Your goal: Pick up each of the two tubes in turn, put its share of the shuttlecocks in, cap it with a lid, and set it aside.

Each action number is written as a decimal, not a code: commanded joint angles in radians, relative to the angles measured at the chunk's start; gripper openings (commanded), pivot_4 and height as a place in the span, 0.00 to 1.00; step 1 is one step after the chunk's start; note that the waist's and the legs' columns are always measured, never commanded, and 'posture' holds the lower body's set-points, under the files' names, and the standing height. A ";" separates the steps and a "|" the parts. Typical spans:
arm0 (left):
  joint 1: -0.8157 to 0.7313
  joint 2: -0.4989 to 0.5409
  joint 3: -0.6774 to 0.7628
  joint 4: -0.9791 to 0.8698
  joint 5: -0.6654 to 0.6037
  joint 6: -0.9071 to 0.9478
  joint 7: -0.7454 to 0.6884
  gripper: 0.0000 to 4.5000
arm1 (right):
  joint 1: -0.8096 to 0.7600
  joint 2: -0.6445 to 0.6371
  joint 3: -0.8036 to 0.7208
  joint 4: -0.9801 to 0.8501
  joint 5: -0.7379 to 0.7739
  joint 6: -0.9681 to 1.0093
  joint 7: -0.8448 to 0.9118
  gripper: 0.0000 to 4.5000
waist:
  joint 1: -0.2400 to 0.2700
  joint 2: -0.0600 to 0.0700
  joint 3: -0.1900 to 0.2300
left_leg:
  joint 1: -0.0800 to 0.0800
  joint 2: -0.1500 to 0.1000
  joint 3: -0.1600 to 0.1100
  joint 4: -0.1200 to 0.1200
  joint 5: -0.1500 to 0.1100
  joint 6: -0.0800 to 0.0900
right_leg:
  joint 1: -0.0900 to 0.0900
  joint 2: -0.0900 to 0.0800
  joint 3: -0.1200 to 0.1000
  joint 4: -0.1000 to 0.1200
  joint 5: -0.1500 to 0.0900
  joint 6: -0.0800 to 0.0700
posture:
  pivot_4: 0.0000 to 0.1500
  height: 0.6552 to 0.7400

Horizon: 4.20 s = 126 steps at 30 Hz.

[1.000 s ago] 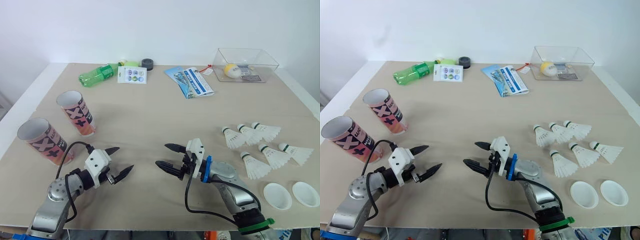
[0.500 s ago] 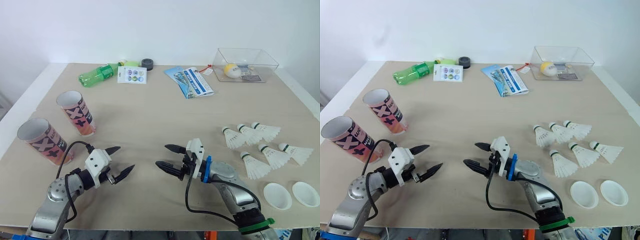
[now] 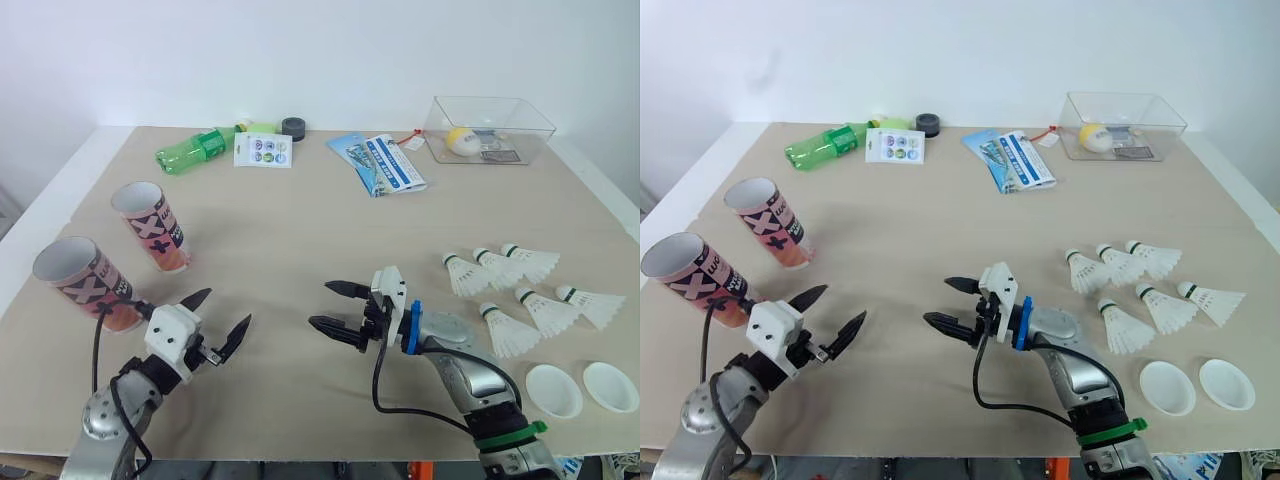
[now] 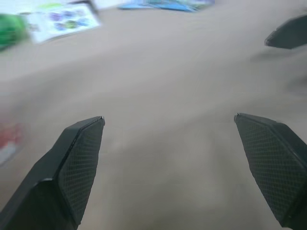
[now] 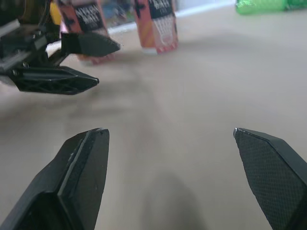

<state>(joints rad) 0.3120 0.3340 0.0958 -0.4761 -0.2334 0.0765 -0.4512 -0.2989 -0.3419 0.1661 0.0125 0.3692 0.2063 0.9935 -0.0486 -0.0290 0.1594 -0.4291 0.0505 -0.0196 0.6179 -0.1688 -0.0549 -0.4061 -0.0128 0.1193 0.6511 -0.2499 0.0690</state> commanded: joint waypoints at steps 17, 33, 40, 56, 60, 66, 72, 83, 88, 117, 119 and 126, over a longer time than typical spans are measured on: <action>0.185 -0.412 0.162 -0.127 0.011 0.016 0.507 1.00 | -0.130 -0.010 0.035 0.089 -0.034 -0.058 0.133 0.99 | -0.005 -0.003 0.002 | 0.000 -0.001 0.001 0.001 0.000 0.000 | -0.001 0.000 0.001 0.000 0.000 0.000 | 1.00 1.00; -0.027 -0.167 0.290 0.115 -0.039 0.065 0.388 1.00 | -0.112 -0.010 0.018 0.083 -0.055 -0.068 0.102 0.99 | -0.006 -0.004 0.002 | -0.001 -0.001 0.000 0.001 0.000 -0.001 | -0.001 0.000 0.000 0.000 0.000 0.000 | 1.00 1.00; -0.087 -0.071 0.306 0.244 -0.070 0.060 0.279 1.00 | -0.088 -0.020 0.009 0.057 -0.053 -0.067 0.078 0.99 | -0.004 -0.004 0.001 | -0.001 0.000 0.000 0.000 0.000 -0.001 | -0.001 0.001 0.000 0.000 0.001 0.000 | 1.00 1.00; -0.146 0.040 0.304 0.413 -0.094 0.037 0.113 0.74 | -0.077 -0.037 0.006 0.042 -0.055 -0.073 0.059 1.00 | -0.002 0.000 -0.001 | 0.002 0.001 0.001 0.000 0.000 0.000 | 0.000 0.001 0.000 0.000 0.002 -0.002 | 1.00 1.00; -0.139 0.035 0.294 0.410 -0.096 0.041 0.099 0.67 | -0.078 -0.039 0.008 0.042 -0.055 -0.075 0.055 1.00 | -0.002 0.000 -0.001 | 0.002 0.001 0.001 0.000 0.000 0.000 | 0.000 0.001 0.000 0.000 0.002 -0.002 | 1.00 1.00; -0.120 0.037 0.286 0.390 -0.079 0.030 0.100 0.67 | -0.076 -0.042 0.010 0.039 -0.052 -0.073 0.055 1.00 | -0.002 0.000 -0.001 | 0.002 0.001 0.001 0.000 0.000 0.000 | 0.000 0.001 0.000 0.000 0.002 -0.002 | 1.00 1.00; -0.074 0.071 0.281 0.347 -0.081 -0.001 0.034 0.67 | -0.073 -0.040 0.005 0.037 -0.047 -0.083 0.054 1.00 | -0.003 0.000 0.000 | 0.002 0.001 0.002 -0.001 0.000 -0.001 | -0.001 0.001 0.000 0.000 0.001 -0.002 | 1.00 1.00; -0.029 0.220 0.158 0.161 -0.120 0.031 -0.214 0.67 | -0.064 -0.057 -0.039 -0.003 0.016 -0.093 0.088 1.00 | 0.002 -0.001 0.000 | 0.001 0.001 0.002 -0.001 -0.002 -0.003 | -0.002 -0.001 0.000 -0.001 -0.001 -0.002 | 1.00 1.00; -0.154 0.279 0.043 0.134 -0.133 0.098 -0.312 0.67 | -0.038 -0.071 -0.046 -0.048 0.040 -0.089 0.110 1.00 | 0.001 -0.001 0.001 | 0.001 0.001 0.003 -0.001 -0.002 -0.003 | -0.002 -0.001 0.000 -0.001 -0.001 -0.002 | 1.00 1.00; -0.951 0.421 -0.484 0.415 0.146 0.238 -0.870 0.67 | 0.130 -0.169 -0.185 -0.274 0.132 0.044 -0.028 1.00 | 0.002 -0.001 0.002 | -0.005 0.002 -0.007 0.000 -0.002 -0.003 | -0.002 0.007 -0.001 0.002 -0.002 0.004 | 1.00 1.00; -0.973 0.422 -0.498 0.395 0.165 0.283 -0.868 0.67 | 0.185 -0.185 -0.218 -0.351 0.155 0.084 -0.067 1.00 | 0.003 -0.001 0.002 | -0.005 0.002 -0.008 -0.001 -0.003 -0.002 | -0.002 0.007 -0.003 0.003 -0.004 0.004 | 1.00 1.00; -1.003 0.399 -0.536 0.380 0.229 0.336 -0.844 0.67 | 0.327 -0.218 -0.357 -0.517 0.261 0.167 -0.148 1.00 | 0.002 0.000 0.003 | -0.003 0.001 -0.009 0.001 -0.003 -0.002 | -0.001 0.007 -0.003 0.007 -0.007 -0.001 | 1.00 1.00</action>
<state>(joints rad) -0.6812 0.7338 -0.4268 -0.0850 -0.0313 0.4035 -1.3059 0.0051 -0.5432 -0.1288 -0.4390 0.5875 0.3738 0.8566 -0.0464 -0.0291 0.1619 -0.4316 0.0519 -0.0289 0.6192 -0.1715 -0.0565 -0.4068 -0.0057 0.1162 0.6592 -0.2574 0.0671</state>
